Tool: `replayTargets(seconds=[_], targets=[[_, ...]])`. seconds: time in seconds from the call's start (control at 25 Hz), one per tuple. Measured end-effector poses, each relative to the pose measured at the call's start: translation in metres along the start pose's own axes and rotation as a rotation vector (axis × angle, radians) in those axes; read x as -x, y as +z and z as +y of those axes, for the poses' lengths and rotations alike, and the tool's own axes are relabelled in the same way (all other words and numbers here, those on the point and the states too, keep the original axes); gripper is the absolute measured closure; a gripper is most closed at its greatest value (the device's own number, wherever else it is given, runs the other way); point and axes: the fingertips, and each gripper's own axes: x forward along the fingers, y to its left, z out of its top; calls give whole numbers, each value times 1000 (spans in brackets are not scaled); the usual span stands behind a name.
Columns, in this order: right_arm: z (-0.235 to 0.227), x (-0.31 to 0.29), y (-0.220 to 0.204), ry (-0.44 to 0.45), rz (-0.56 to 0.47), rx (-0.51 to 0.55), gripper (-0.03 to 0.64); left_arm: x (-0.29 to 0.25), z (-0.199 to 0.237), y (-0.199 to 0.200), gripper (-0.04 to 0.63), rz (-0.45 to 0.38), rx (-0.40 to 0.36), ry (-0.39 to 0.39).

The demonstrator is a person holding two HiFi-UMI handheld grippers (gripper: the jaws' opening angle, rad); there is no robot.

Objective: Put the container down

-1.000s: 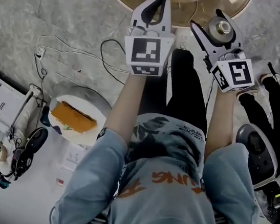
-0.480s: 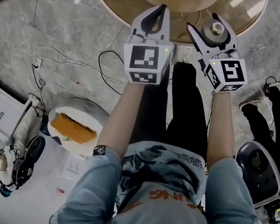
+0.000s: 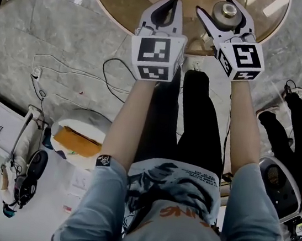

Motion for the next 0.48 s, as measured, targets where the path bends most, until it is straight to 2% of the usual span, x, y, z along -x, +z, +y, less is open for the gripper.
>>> replayTargets(seconds=[0.2,0.48], targets=[[-22,-17,12,-32,-32,31,258,-19,-4,9,571,-8,-15,-14],[-44,-49,40,-74,-41,65,258,-41,7,35,571,-17,17,-16]])
